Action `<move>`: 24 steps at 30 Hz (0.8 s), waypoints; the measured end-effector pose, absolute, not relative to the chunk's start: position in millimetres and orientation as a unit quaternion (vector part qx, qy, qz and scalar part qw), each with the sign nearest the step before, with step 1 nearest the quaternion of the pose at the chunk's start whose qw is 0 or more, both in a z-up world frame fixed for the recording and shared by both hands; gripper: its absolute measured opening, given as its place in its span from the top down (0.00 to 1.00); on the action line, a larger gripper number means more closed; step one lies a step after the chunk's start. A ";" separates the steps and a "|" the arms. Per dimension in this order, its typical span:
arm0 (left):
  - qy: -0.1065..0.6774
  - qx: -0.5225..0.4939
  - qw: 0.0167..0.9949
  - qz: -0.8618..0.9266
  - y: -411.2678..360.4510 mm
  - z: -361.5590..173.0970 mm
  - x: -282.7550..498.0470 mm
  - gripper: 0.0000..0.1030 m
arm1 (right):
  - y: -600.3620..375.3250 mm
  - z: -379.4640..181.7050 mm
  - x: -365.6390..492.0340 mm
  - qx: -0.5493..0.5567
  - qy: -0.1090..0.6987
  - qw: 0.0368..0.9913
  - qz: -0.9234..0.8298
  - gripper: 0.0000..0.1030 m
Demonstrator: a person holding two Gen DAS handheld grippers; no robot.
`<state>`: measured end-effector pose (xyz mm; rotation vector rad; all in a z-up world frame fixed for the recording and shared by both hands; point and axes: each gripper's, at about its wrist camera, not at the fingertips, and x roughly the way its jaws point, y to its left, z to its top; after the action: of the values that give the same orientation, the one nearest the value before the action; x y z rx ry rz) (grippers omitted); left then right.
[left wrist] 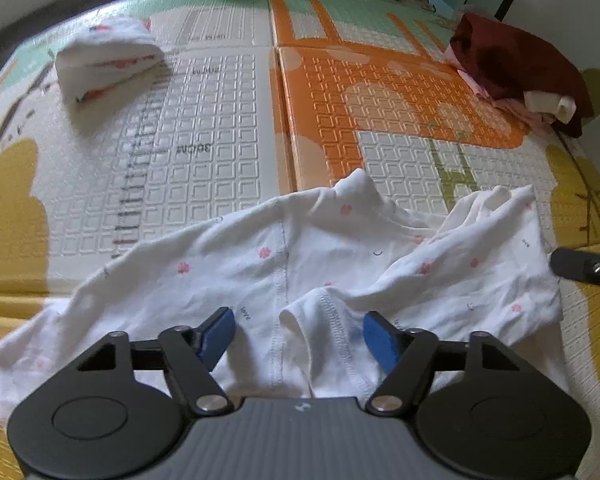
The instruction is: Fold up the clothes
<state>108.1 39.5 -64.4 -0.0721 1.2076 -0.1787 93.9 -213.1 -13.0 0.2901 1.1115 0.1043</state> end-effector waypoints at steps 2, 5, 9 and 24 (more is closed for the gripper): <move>0.568 -0.045 0.818 -0.086 42.0 -65.4 109.6 0.40 | -211.0 -16.6 96.3 0.136 0.529 0.836 0.051 0.89; 0.569 -0.049 0.817 -0.087 43.2 -64.8 111.8 0.57 | -208.7 -21.8 99.5 0.135 0.535 0.832 0.054 0.89; 0.573 -0.049 0.814 -0.086 45.2 -63.6 112.6 0.75 | -205.4 -29.0 102.7 0.134 0.543 0.827 0.057 0.89; 0.589 -0.056 0.804 -0.059 53.5 -62.4 110.4 0.78 | -208.4 -60.1 105.5 0.126 0.587 0.799 0.033 0.92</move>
<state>110.4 53.5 -62.4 -0.1205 1.2627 -0.1274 105.5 -208.4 -60.1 0.2700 1.2601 0.0703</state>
